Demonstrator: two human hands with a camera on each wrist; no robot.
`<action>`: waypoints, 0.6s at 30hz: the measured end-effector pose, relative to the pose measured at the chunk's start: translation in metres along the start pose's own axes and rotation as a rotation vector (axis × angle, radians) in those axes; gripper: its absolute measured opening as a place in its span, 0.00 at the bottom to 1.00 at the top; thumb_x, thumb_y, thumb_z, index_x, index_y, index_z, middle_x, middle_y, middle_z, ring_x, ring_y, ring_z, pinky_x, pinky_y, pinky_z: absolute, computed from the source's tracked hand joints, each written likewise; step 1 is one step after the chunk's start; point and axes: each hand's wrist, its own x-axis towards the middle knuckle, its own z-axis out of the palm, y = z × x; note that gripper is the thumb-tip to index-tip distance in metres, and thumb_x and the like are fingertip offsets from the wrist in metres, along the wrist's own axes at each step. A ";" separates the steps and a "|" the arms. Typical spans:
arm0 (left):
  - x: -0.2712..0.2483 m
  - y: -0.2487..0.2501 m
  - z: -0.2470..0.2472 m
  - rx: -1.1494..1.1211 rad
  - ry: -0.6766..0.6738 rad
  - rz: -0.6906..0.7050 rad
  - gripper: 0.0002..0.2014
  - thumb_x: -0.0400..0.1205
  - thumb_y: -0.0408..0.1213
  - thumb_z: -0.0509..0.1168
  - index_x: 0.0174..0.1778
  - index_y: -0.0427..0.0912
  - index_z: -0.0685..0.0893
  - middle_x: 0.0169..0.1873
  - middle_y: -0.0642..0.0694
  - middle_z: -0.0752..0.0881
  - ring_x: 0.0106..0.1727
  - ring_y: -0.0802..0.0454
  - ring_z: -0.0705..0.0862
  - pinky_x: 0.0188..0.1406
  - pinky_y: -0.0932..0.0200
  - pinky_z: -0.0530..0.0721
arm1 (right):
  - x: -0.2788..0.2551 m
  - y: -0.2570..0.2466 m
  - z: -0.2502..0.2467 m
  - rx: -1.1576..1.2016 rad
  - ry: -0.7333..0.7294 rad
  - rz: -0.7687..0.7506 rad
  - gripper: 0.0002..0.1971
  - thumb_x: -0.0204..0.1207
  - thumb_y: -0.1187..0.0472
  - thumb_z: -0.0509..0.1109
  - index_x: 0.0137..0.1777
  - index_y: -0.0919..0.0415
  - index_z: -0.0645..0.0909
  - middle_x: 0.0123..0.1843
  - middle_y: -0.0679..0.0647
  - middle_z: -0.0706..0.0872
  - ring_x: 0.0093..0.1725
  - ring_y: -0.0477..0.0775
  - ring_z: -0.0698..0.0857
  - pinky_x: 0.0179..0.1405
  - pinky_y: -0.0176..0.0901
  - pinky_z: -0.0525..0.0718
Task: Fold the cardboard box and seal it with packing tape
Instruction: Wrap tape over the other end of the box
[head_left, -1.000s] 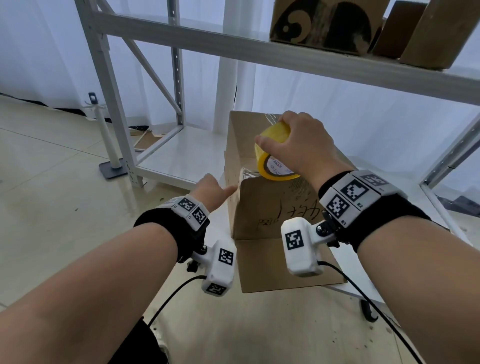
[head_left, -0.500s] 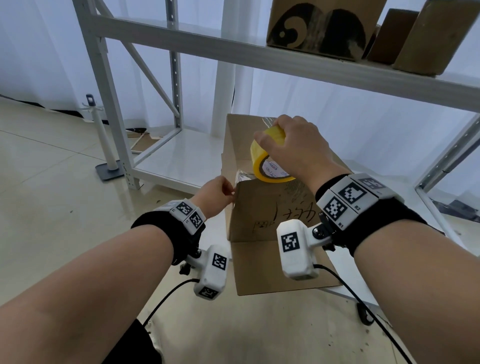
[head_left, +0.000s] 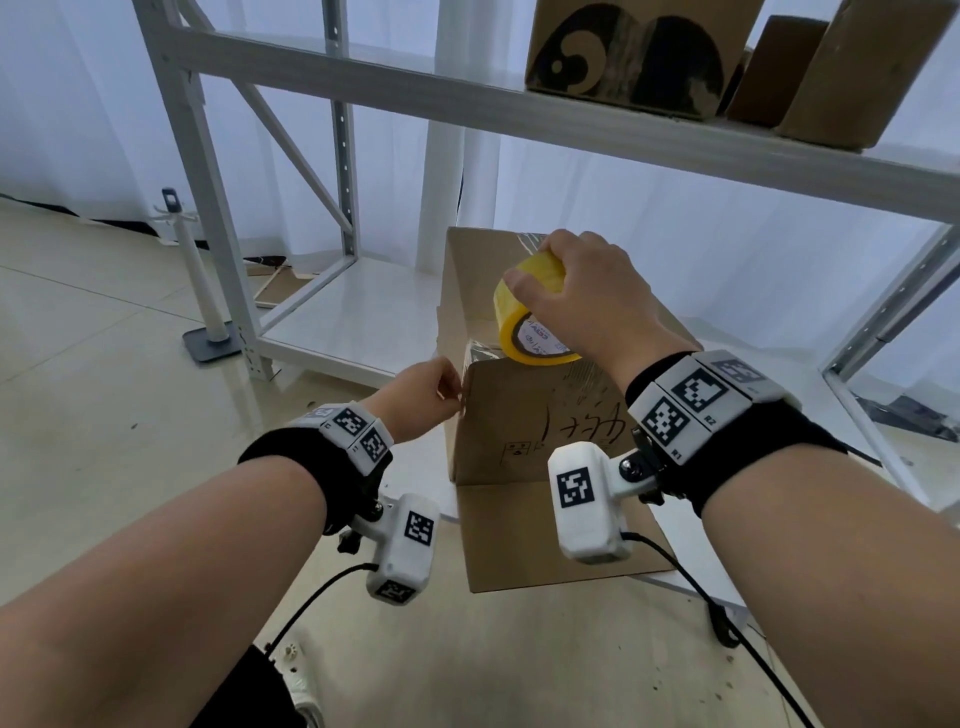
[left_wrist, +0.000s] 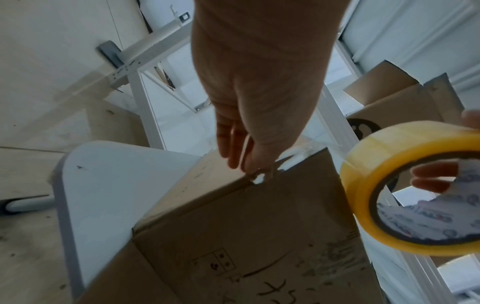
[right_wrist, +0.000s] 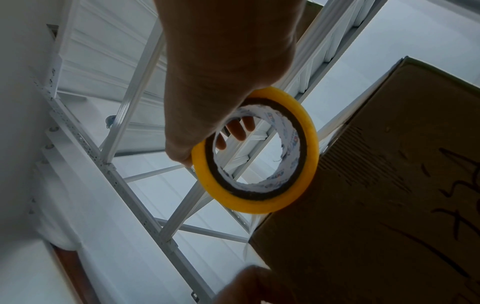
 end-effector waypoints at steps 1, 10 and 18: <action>0.000 0.000 -0.004 0.012 0.056 0.062 0.09 0.81 0.31 0.64 0.57 0.40 0.77 0.51 0.45 0.83 0.48 0.49 0.81 0.50 0.59 0.80 | 0.000 0.000 0.000 0.000 0.000 -0.003 0.27 0.77 0.36 0.60 0.69 0.52 0.74 0.63 0.52 0.78 0.65 0.56 0.75 0.53 0.48 0.73; 0.008 -0.001 -0.020 0.116 0.205 0.395 0.21 0.83 0.37 0.64 0.73 0.51 0.76 0.68 0.46 0.76 0.67 0.51 0.76 0.63 0.66 0.68 | -0.002 -0.001 0.002 -0.029 0.010 -0.035 0.27 0.78 0.37 0.61 0.69 0.53 0.73 0.64 0.52 0.78 0.65 0.56 0.75 0.53 0.46 0.70; 0.016 -0.012 -0.010 0.268 0.134 0.308 0.39 0.75 0.44 0.73 0.79 0.53 0.61 0.66 0.46 0.76 0.61 0.51 0.78 0.60 0.57 0.78 | 0.003 0.002 0.001 -0.017 0.008 -0.004 0.26 0.78 0.38 0.61 0.69 0.53 0.74 0.62 0.52 0.79 0.63 0.55 0.75 0.52 0.45 0.72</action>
